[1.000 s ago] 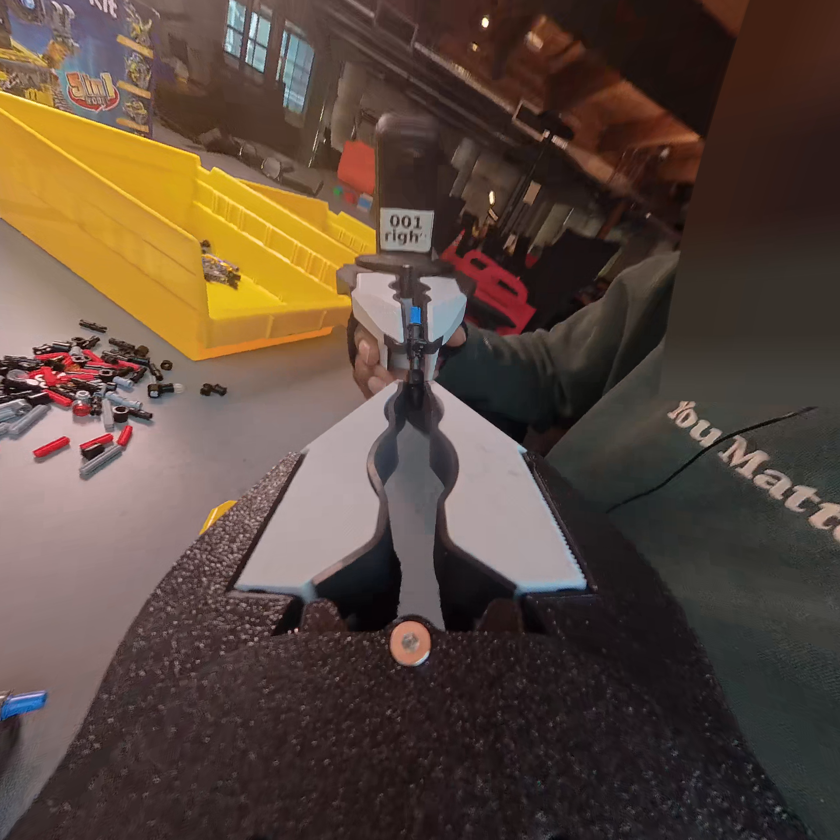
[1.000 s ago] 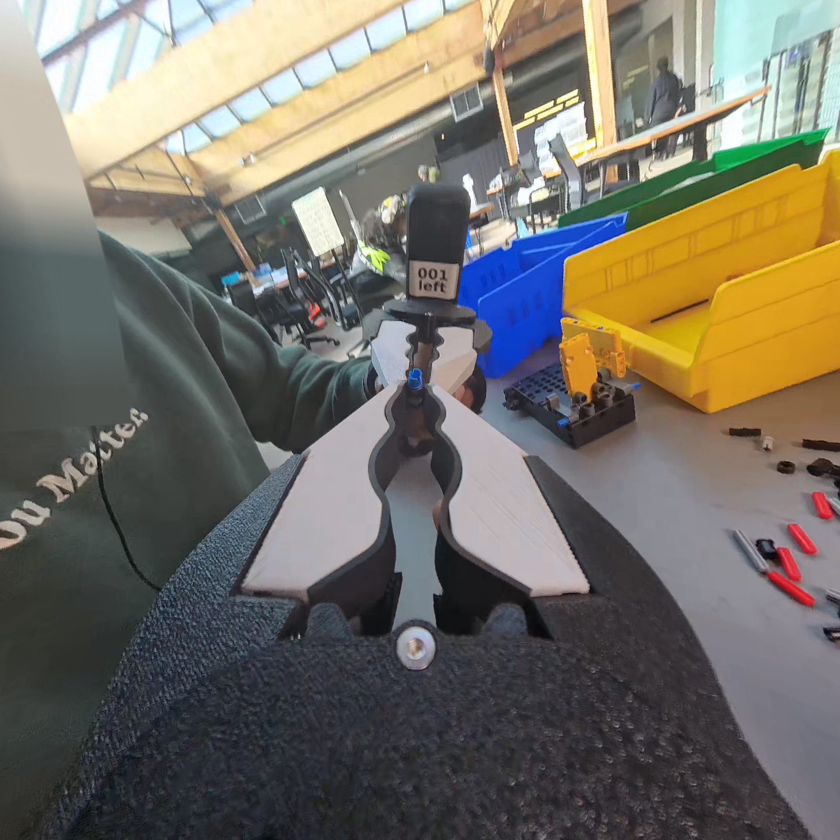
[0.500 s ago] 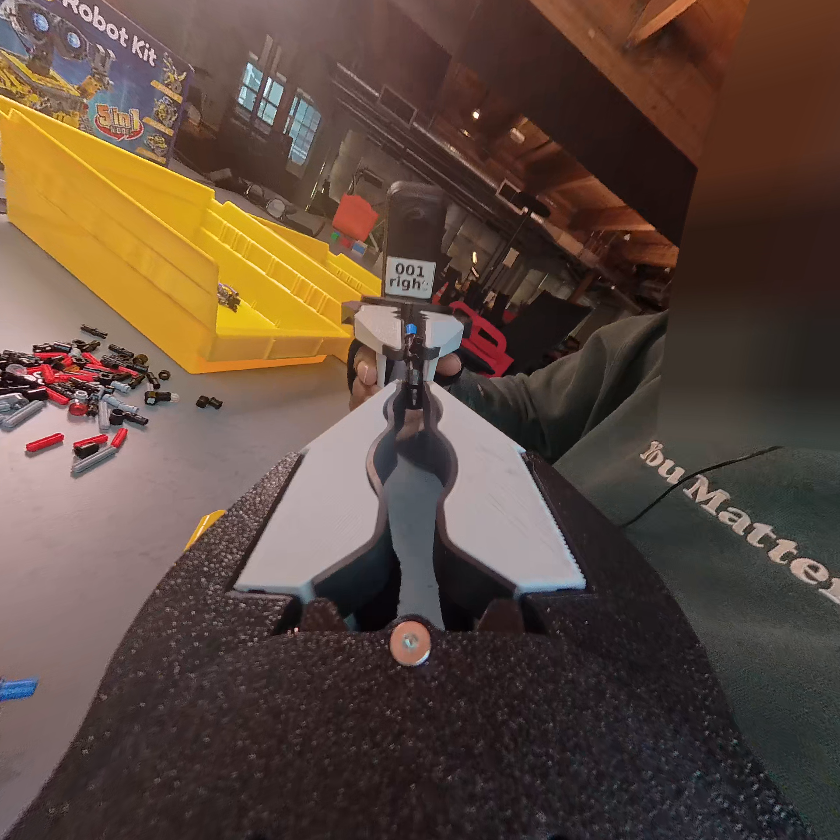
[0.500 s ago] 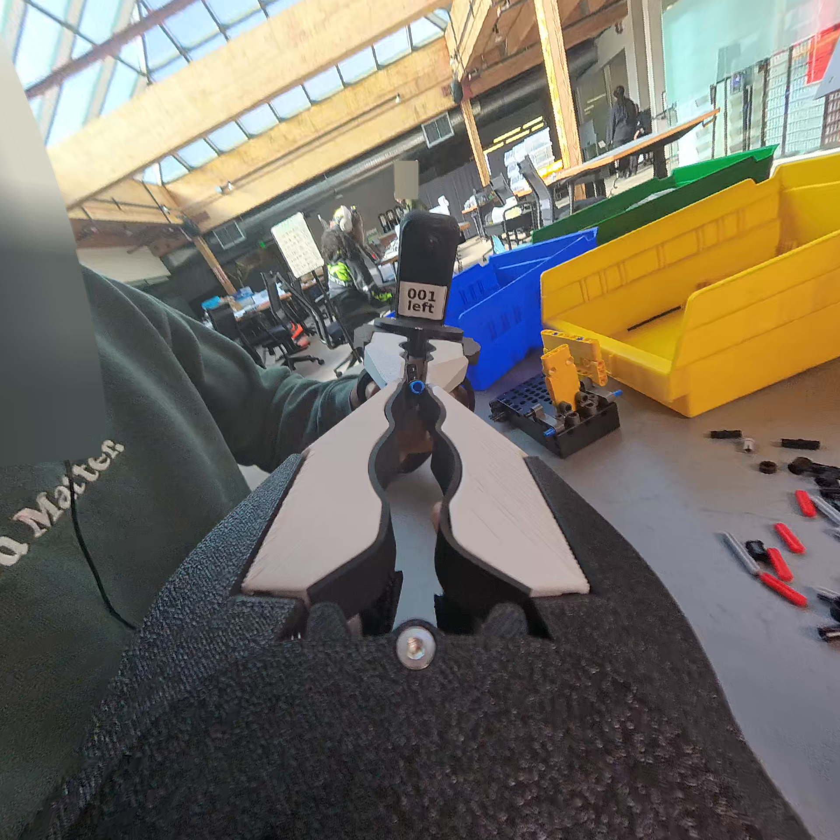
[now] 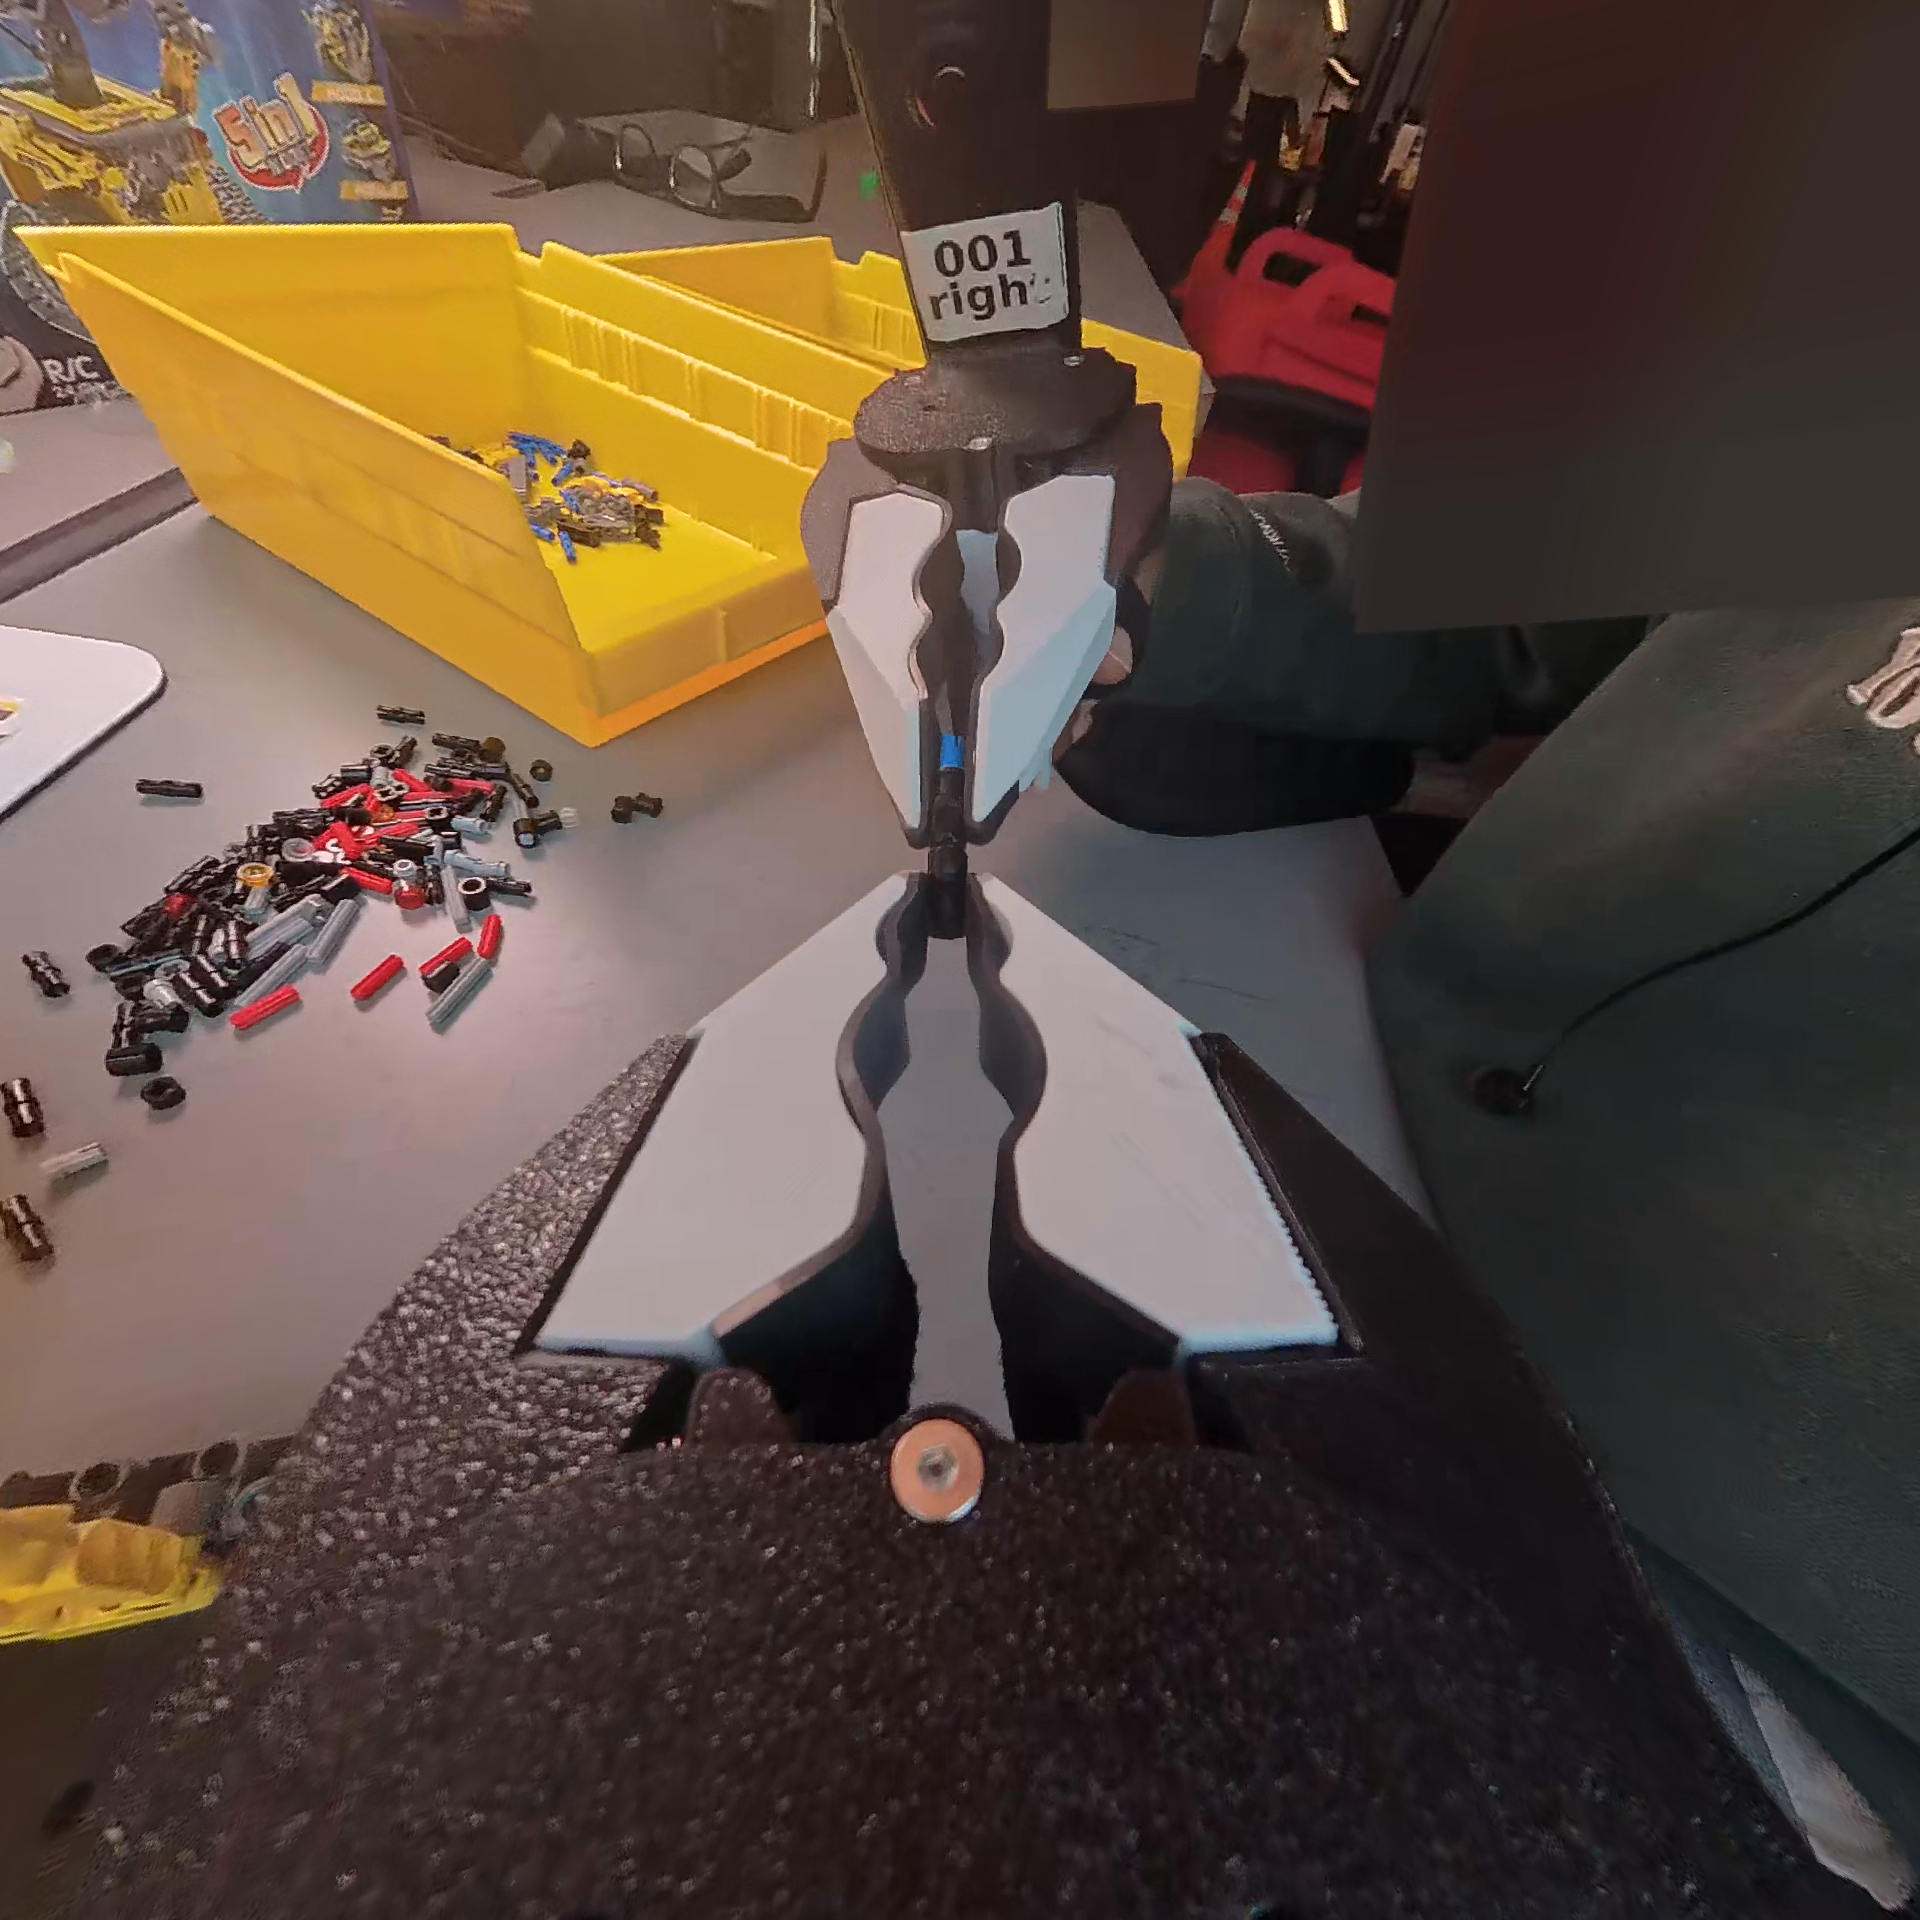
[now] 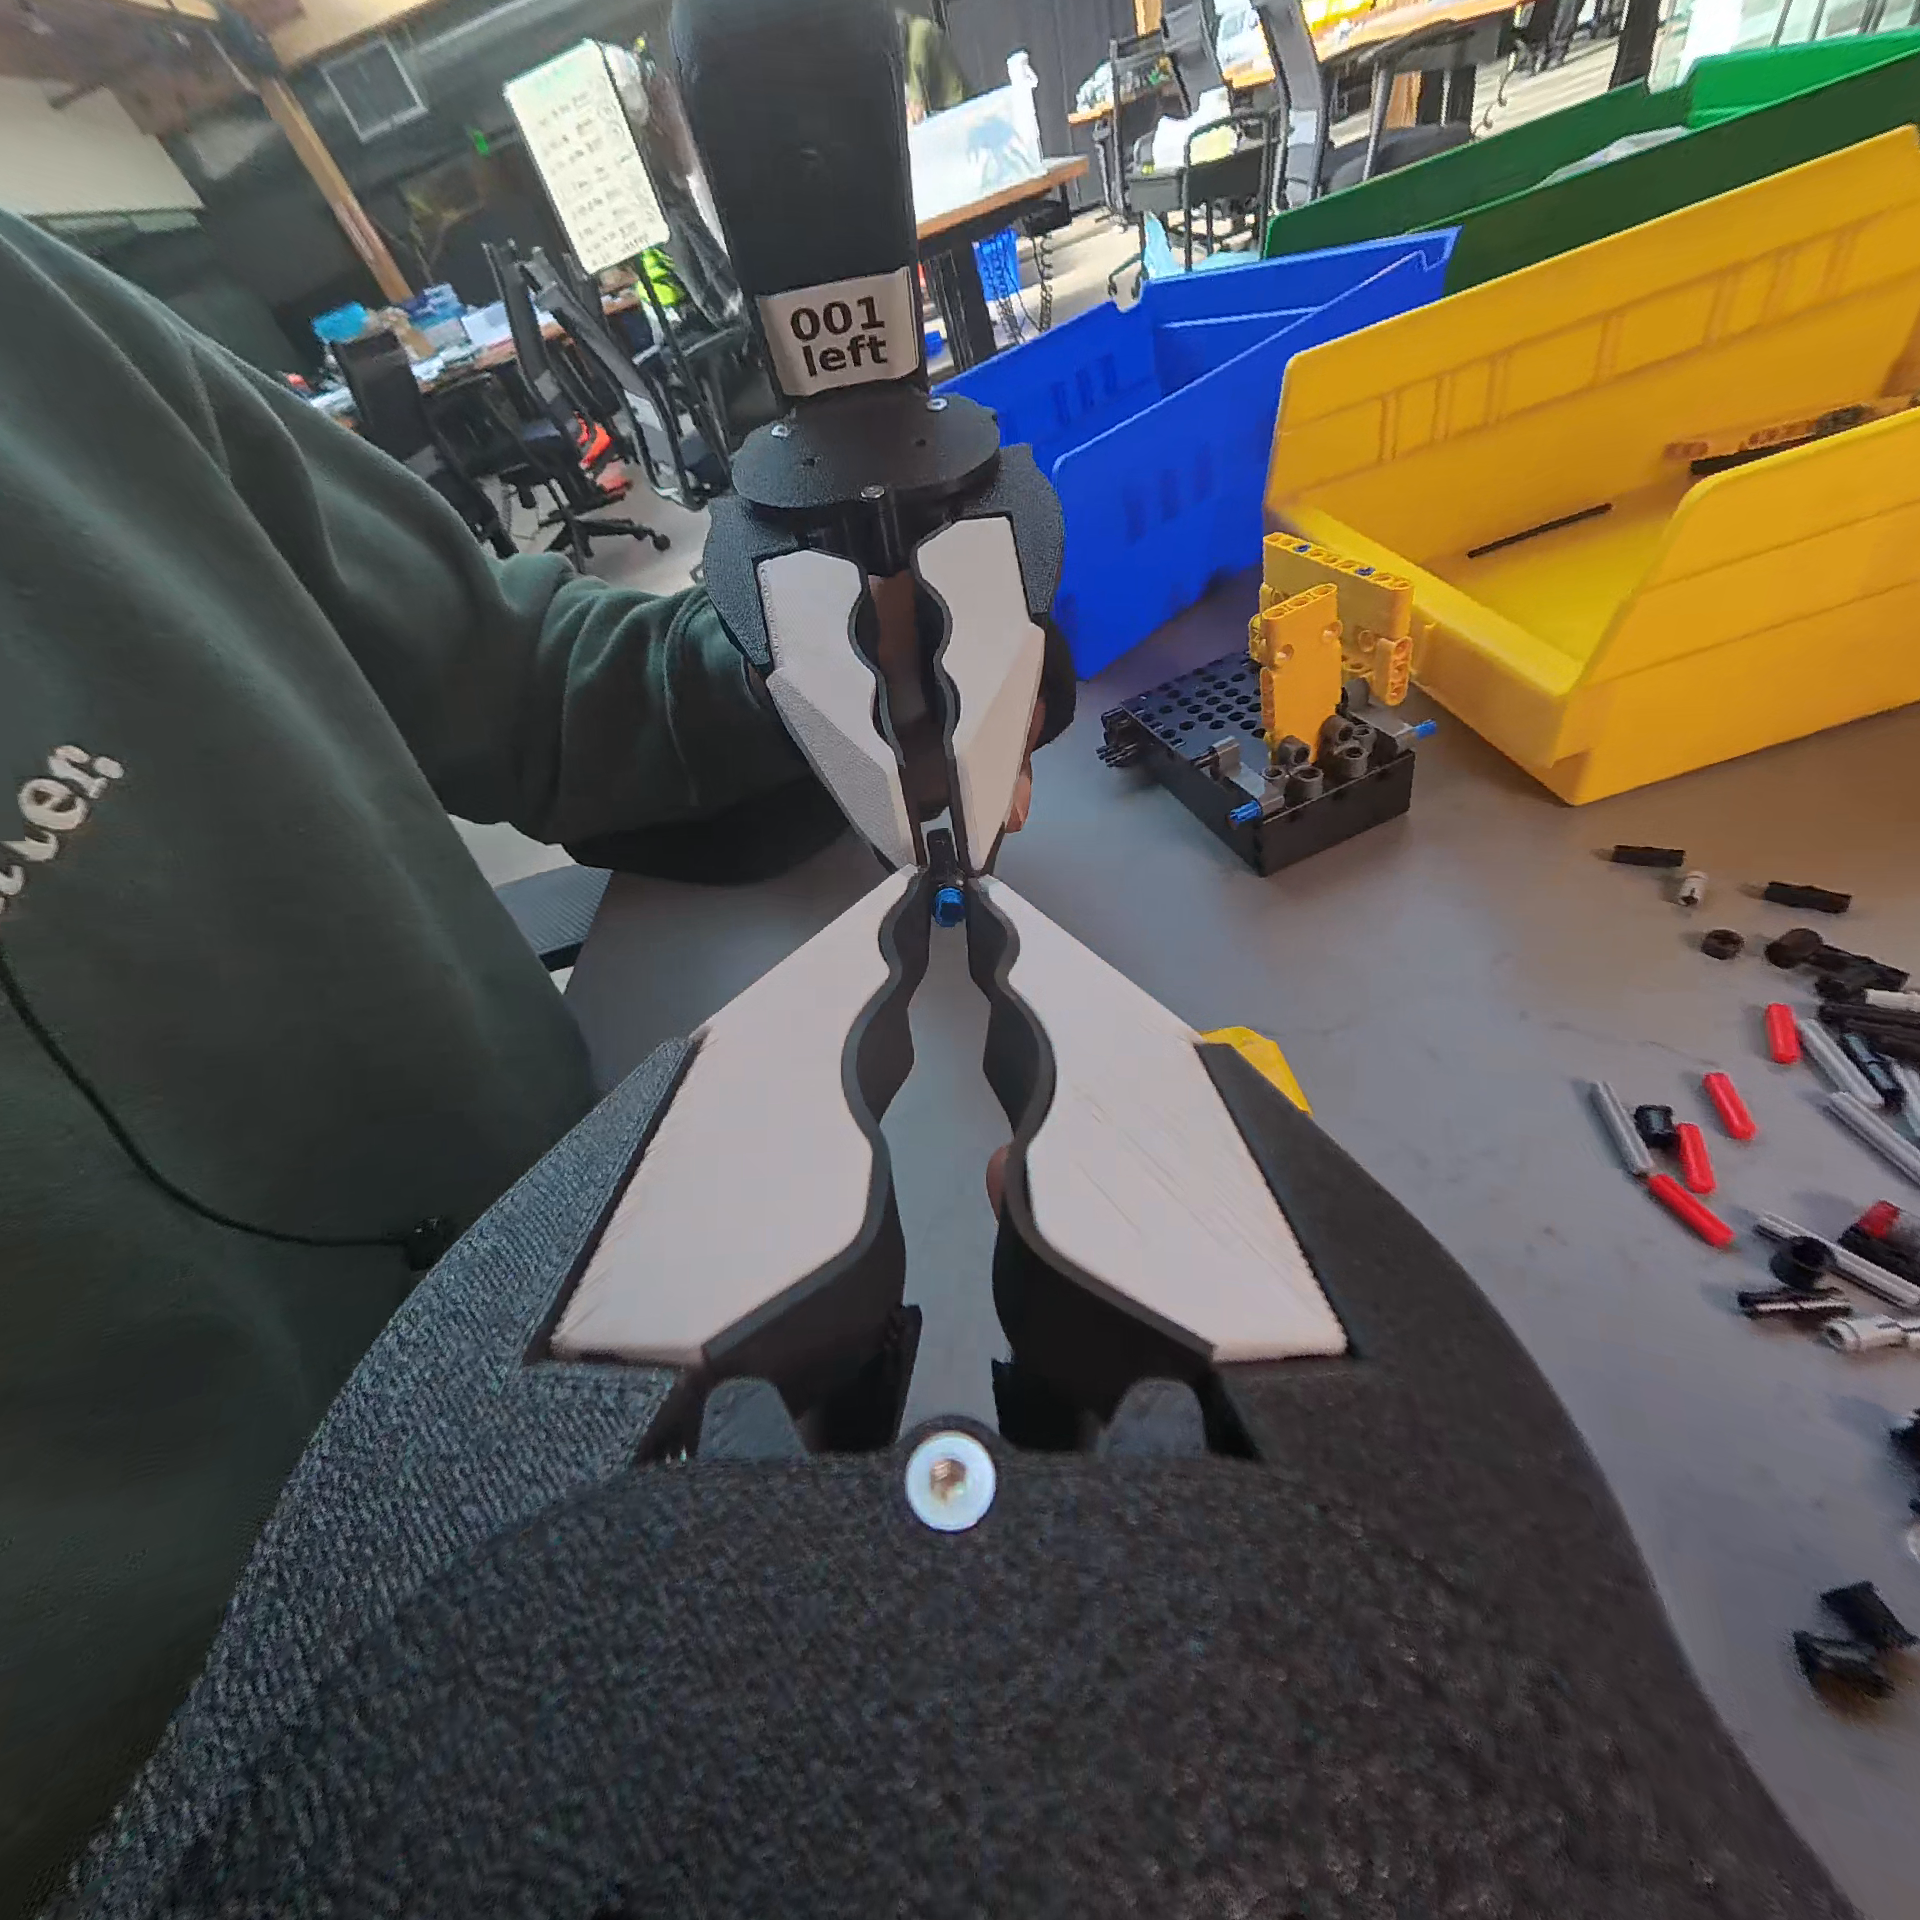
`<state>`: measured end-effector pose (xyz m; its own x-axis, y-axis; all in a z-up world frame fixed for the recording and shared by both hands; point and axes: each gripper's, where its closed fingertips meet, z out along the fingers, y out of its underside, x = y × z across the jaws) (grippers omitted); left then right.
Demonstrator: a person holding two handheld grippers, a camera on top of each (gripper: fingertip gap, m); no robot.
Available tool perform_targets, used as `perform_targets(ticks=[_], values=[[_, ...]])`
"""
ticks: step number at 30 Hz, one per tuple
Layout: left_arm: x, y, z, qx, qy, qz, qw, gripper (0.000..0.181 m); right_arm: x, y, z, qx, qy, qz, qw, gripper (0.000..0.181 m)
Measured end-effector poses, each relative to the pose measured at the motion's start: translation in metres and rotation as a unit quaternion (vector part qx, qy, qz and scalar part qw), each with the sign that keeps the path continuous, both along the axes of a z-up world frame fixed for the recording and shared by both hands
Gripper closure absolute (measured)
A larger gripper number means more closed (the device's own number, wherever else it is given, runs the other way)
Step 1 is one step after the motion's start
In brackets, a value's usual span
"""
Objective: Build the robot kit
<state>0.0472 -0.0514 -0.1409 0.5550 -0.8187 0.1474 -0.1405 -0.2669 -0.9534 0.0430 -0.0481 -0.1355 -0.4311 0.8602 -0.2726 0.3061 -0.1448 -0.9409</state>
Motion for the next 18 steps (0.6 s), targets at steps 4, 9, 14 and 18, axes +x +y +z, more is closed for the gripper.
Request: perform_targets(ticks=[4,9,14,18], values=[[0.003,-0.002,-0.001,0.005,0.013,-0.003,1.0,0.176,0.004,-0.002,0.001,-0.003,-0.005,0.012,1.0,0.176],[0.002,0.003,-0.009,-0.014,0.001,0.008,1.0,0.177,0.0,0.002,-0.007,-0.011,-0.016,0.0,1.0,0.175],[0.001,0.008,-0.001,-0.092,-0.119,-0.006,0.989,0.176,-0.004,0.011,0.002,0.006,0.029,-0.025,0.999,0.171],[-0.012,0.015,0.012,-0.179,-0.269,-0.007,0.946,0.175,0.002,0.034,0.028,0.034,0.106,-0.075,0.991,0.146]])
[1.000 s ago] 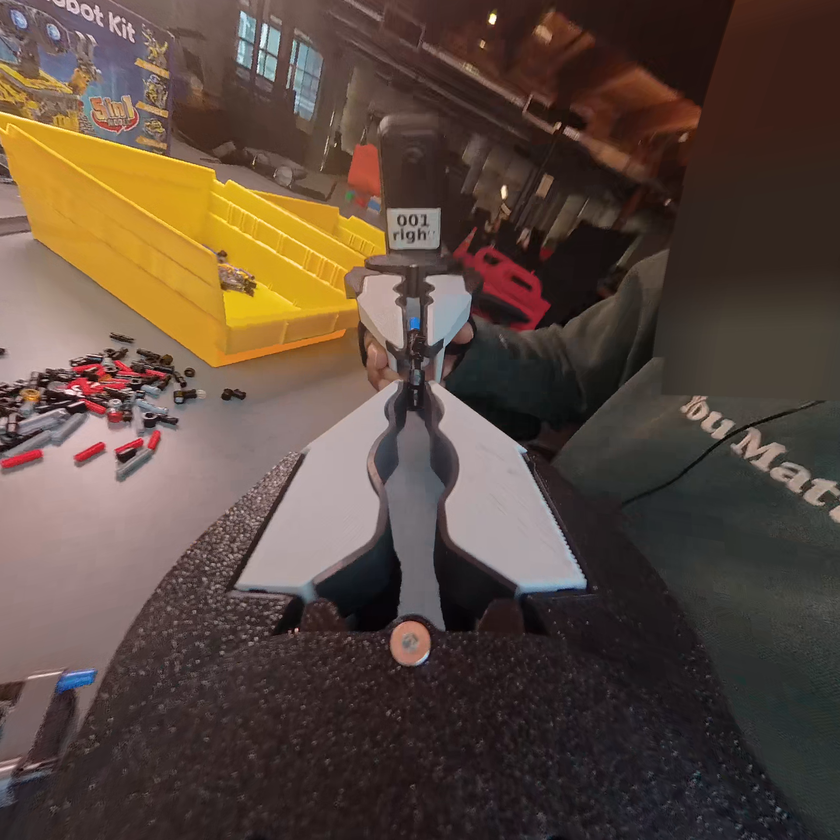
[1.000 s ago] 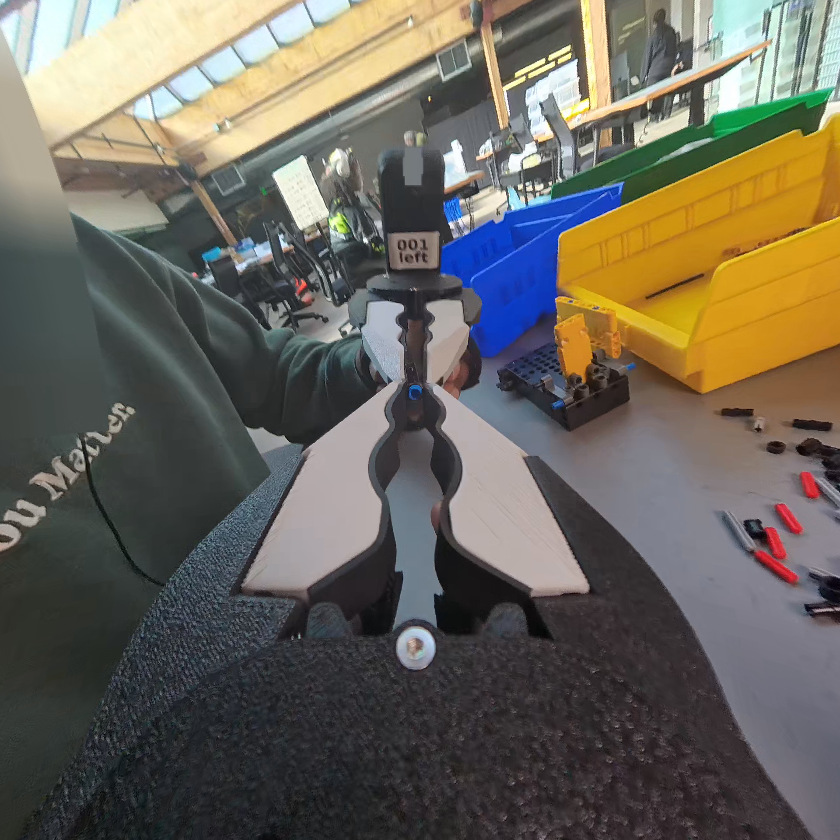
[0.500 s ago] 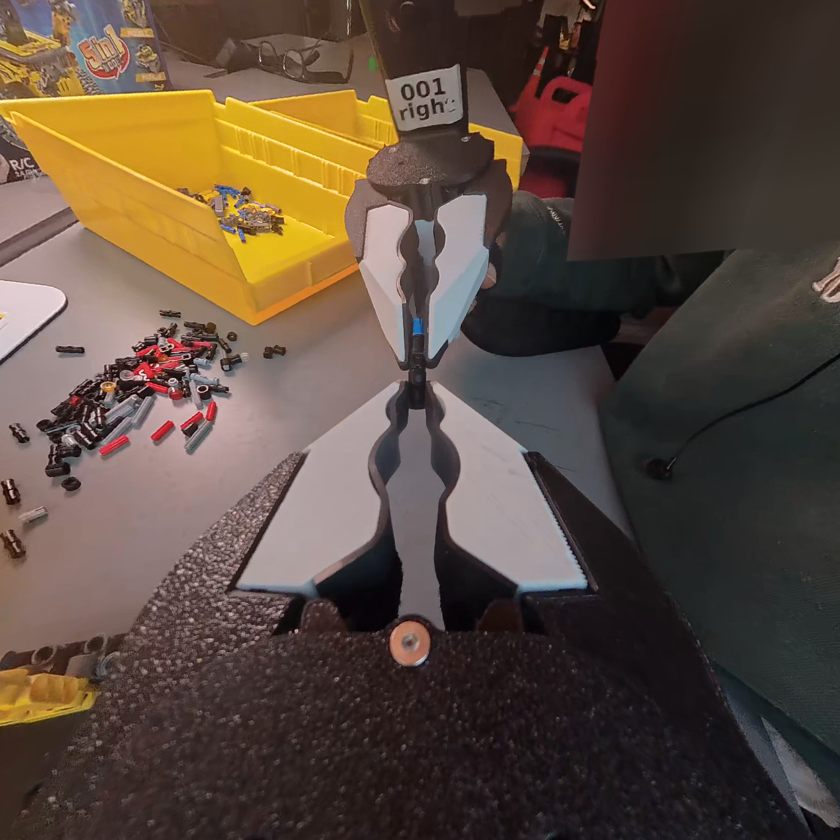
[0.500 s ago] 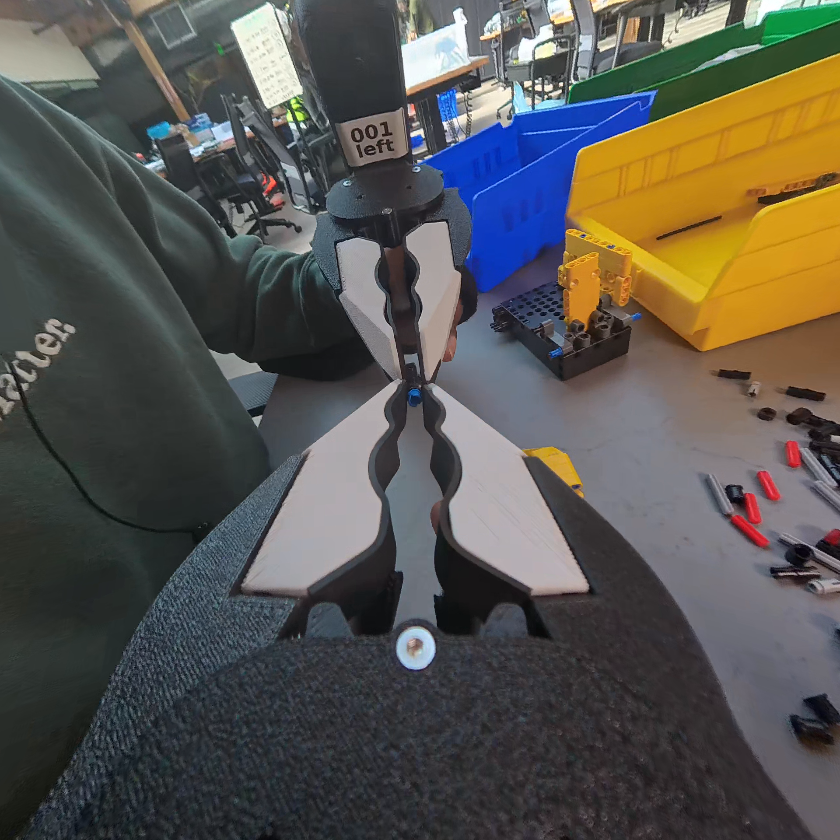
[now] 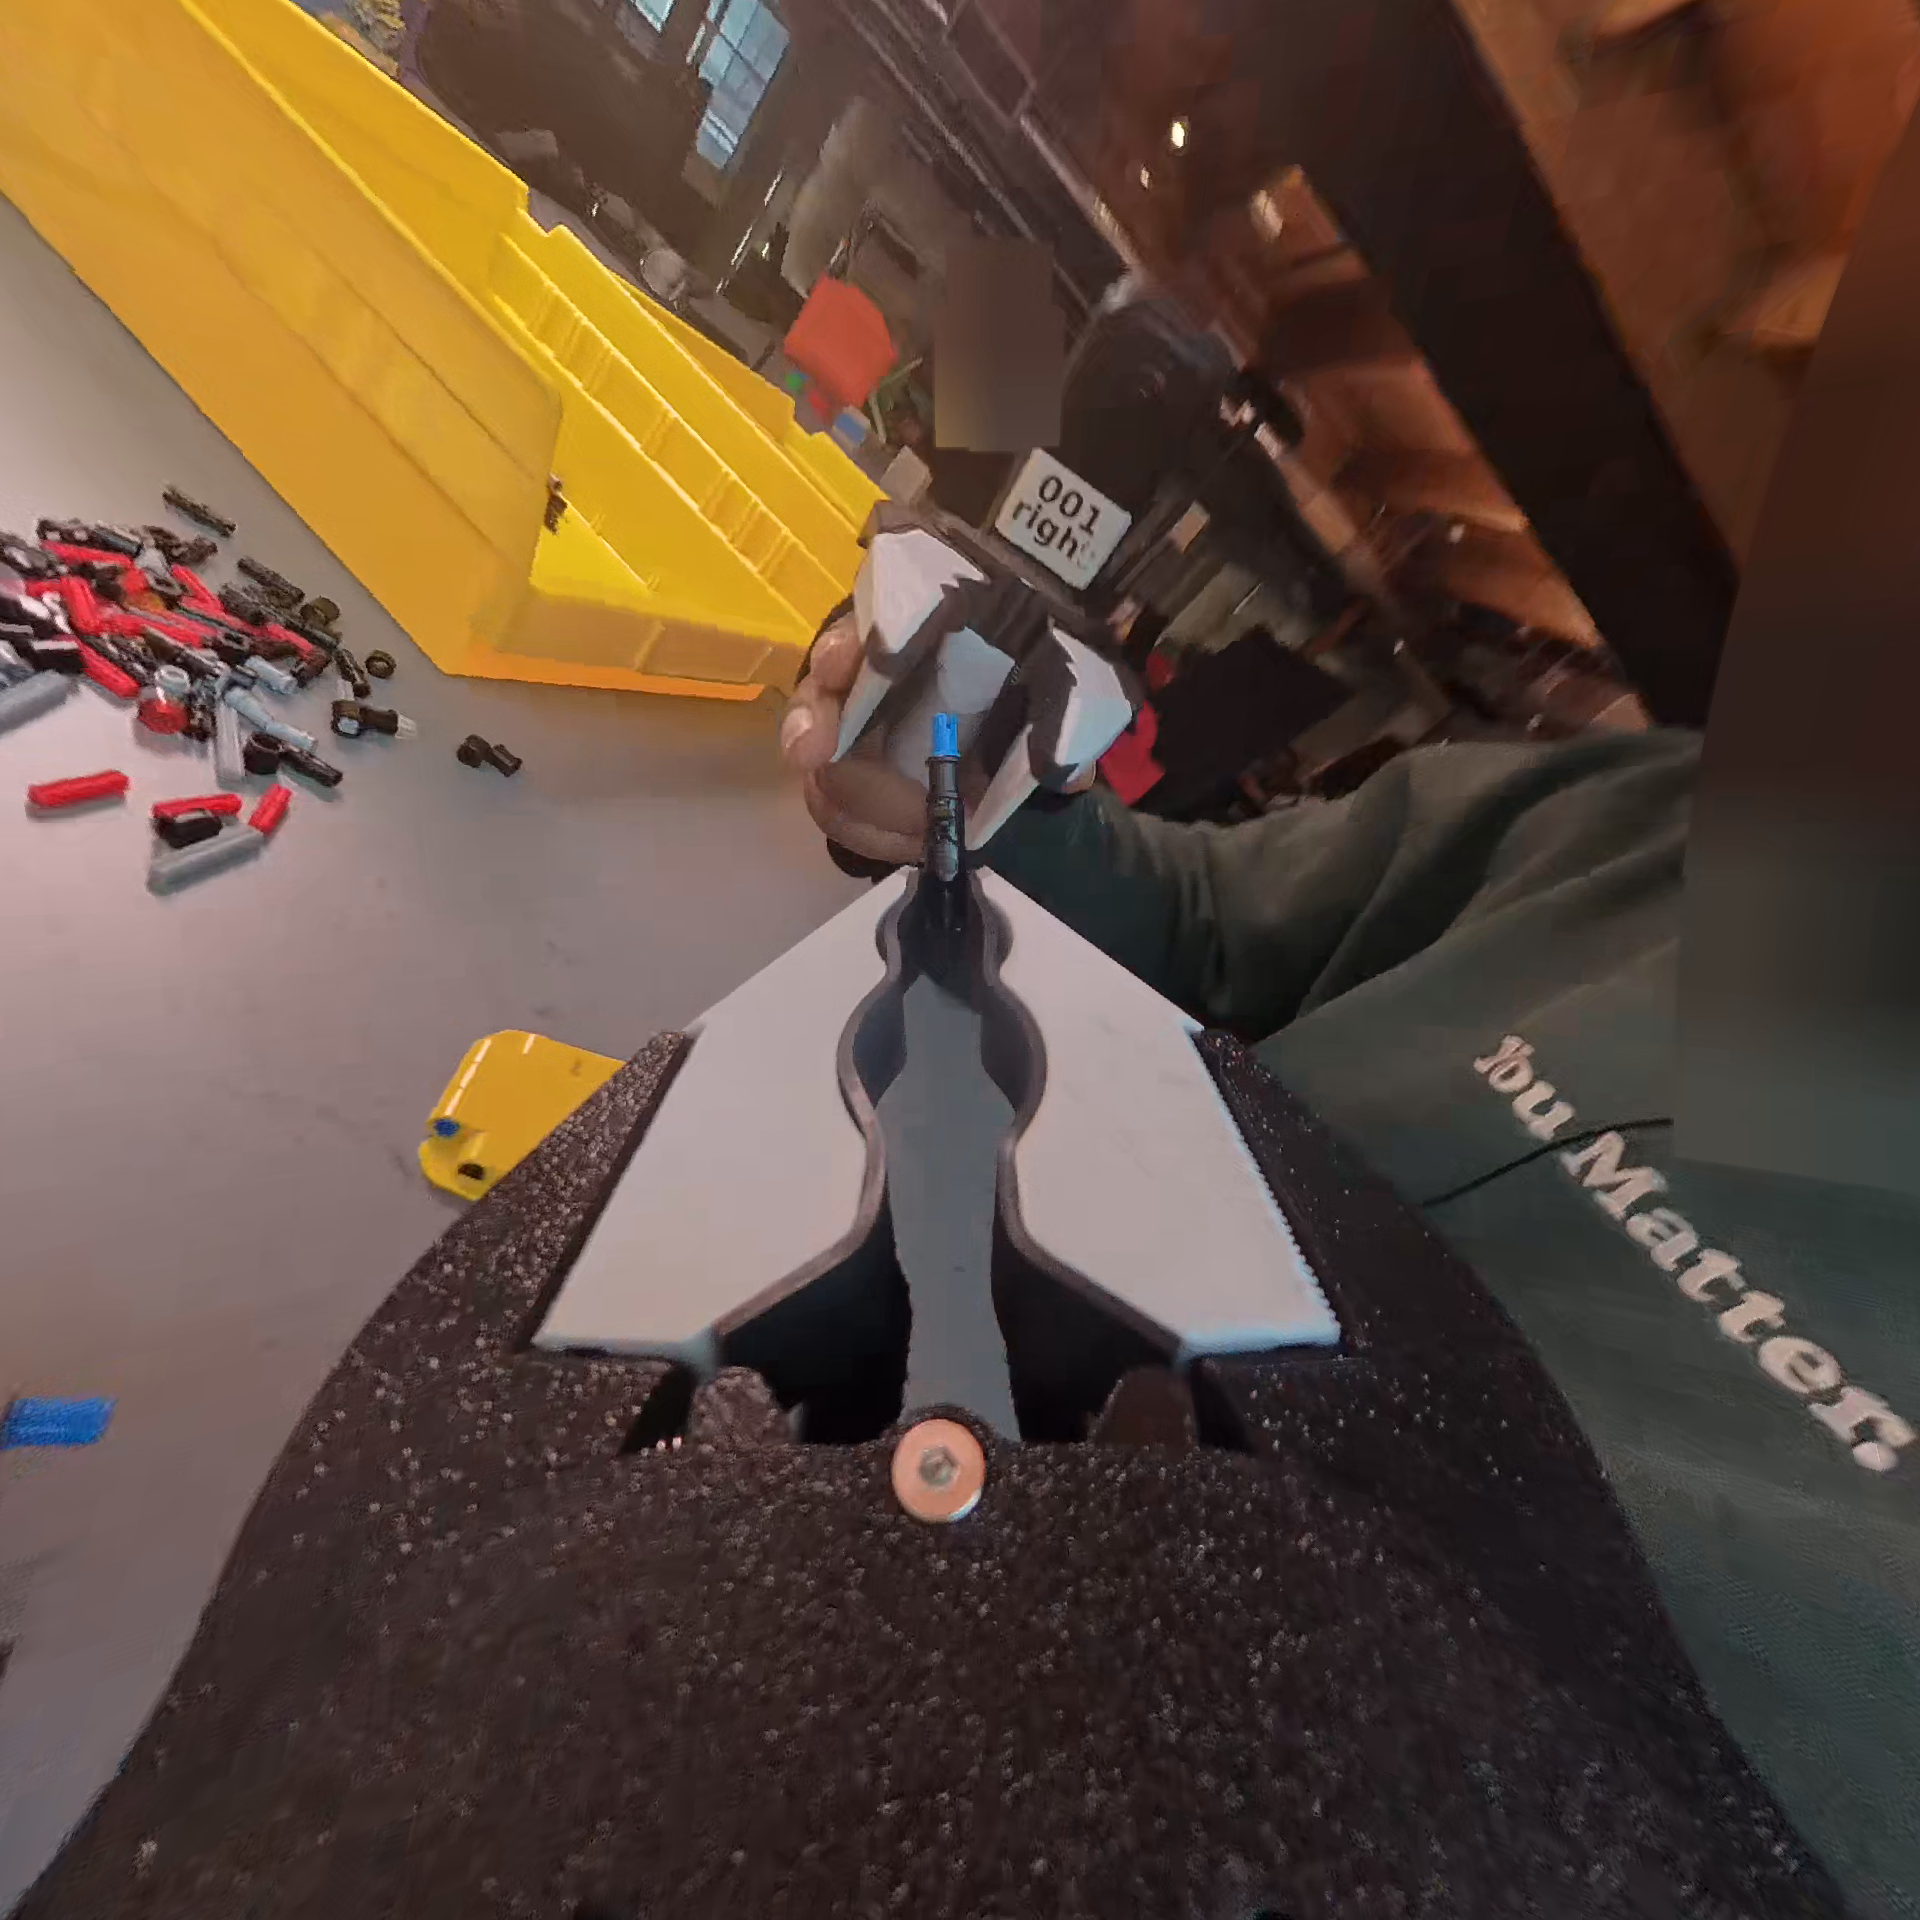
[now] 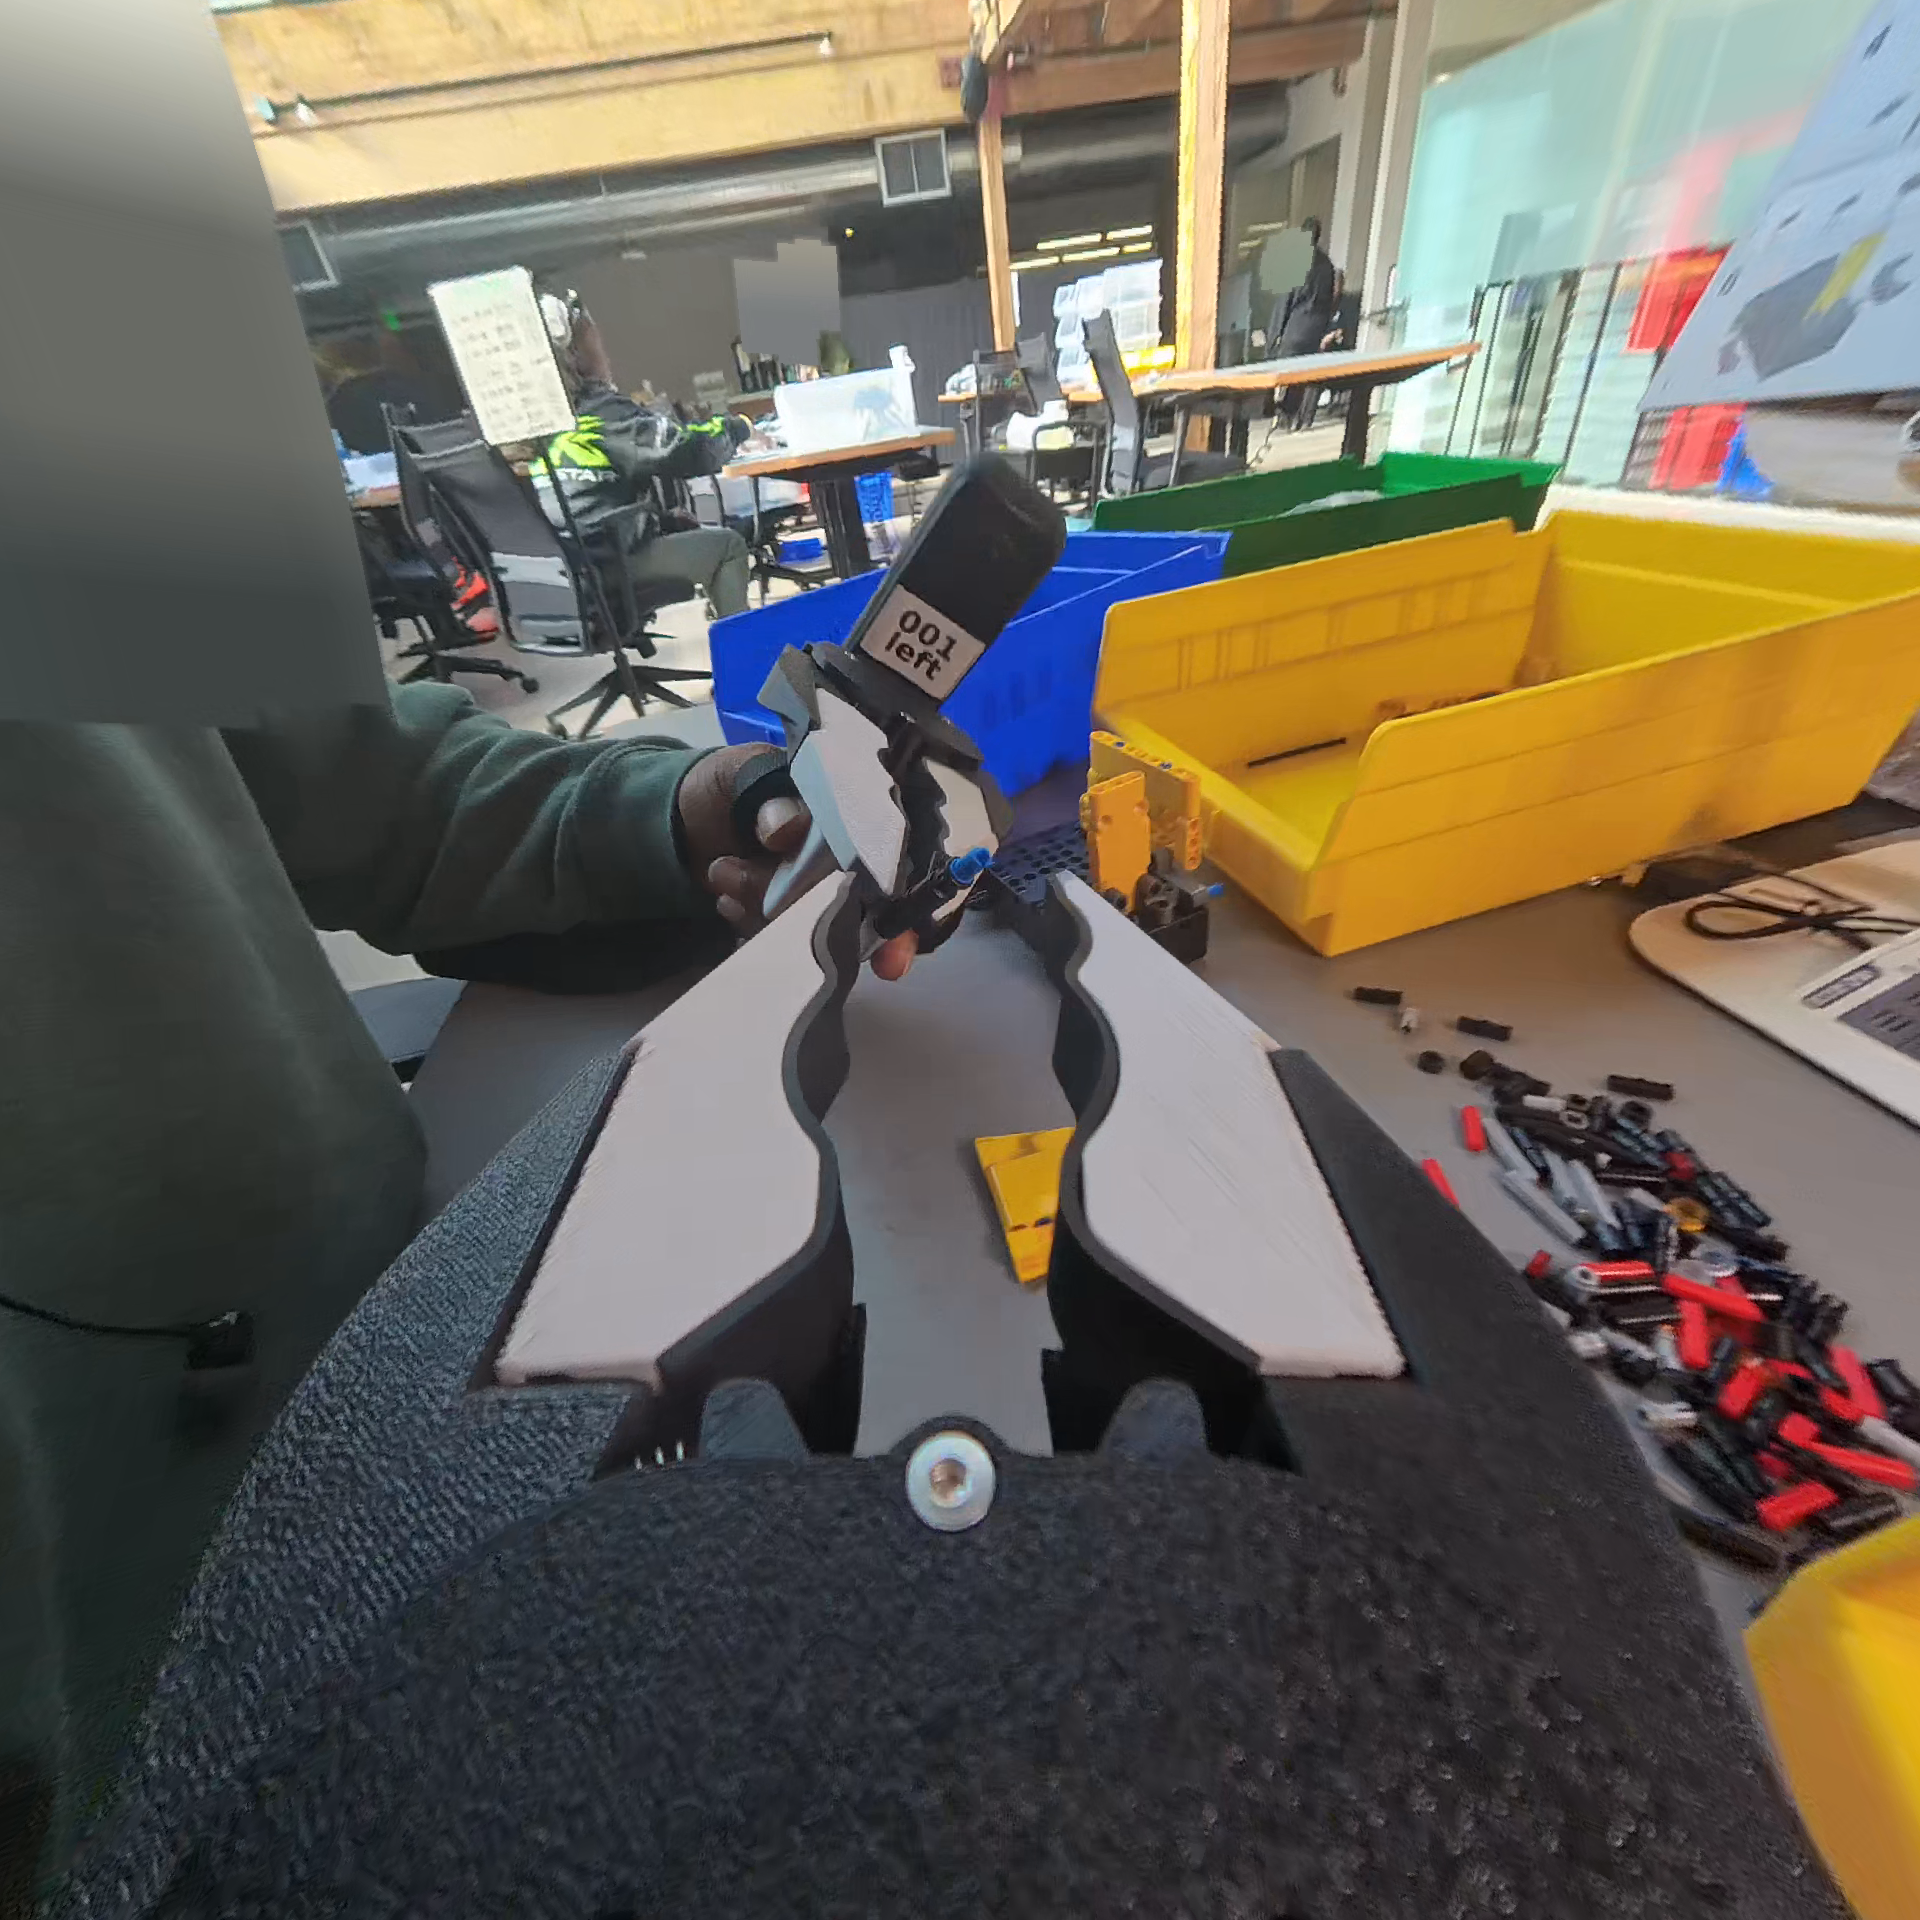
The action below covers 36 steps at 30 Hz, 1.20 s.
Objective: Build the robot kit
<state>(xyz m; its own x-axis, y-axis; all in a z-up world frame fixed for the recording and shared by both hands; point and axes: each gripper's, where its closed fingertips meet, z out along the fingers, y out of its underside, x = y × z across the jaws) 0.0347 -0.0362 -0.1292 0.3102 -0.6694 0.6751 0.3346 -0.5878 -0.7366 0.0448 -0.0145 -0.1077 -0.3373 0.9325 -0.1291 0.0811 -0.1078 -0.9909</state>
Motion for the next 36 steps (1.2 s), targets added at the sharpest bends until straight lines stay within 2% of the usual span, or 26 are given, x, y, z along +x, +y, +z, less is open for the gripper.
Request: perform_targets(ticks=[3,5,7,9,10,14,16,23,29,34,36], values=[[-0.009,0.005,0.004,-0.045,-0.075,0.005,0.996,0.176,-0.003,0.001,-0.003,0.116,0.014,-0.047,0.992,0.137],[-0.01,0.006,0.005,-0.062,-0.102,0.006,0.993,0.176,-0.009,-0.002,-0.008,0.208,0.018,-0.082,0.975,0.137],[-0.009,0.006,0.005,-0.077,-0.122,0.003,0.99,0.176,-0.016,-0.006,-0.017,0.266,0.005,-0.101,0.959,0.128],[-0.007,0.007,0.003,-0.088,-0.132,0.0,0.987,0.176,-0.022,-0.008,-0.024,0.274,-0.013,-0.109,0.955,0.114],[-0.005,0.007,0.002,-0.092,-0.133,0.0,0.987,0.176,-0.024,-0.009,-0.025,0.273,-0.014,-0.114,0.955,0.113],[0.001,0.006,-0.002,-0.103,-0.131,-0.005,0.986,0.176,-0.03,-0.008,-0.027,0.296,-0.017,-0.131,0.946,0.12],[0.005,0.006,-0.004,-0.11,-0.13,-0.009,0.985,0.176,-0.03,-0.006,-0.027,0.309,-0.014,-0.142,0.94,0.137],[0.006,0.004,-0.003,-0.121,-0.152,-0.016,0.981,0.176,-0.03,-0.008,-0.027,0.293,-0.02,-0.132,0.947,0.139],[0.006,0.005,-0.006,-0.128,-0.153,-0.017,0.98,0.176,-0.03,-0.008,-0.031,0.316,-0.026,-0.13,0.94,0.139],[0.004,0.006,-0.002,-0.09,-0.124,-0.008,0.988,0.174,-0.032,-0.006,-0.026,0.322,-0.005,-0.148,0.935,0.138],[0.003,0.006,0.0,-0.076,-0.116,-0.003,0.99,0.167,-0.031,-0.005,-0.023,0.33,0.006,-0.153,0.931,0.138]])
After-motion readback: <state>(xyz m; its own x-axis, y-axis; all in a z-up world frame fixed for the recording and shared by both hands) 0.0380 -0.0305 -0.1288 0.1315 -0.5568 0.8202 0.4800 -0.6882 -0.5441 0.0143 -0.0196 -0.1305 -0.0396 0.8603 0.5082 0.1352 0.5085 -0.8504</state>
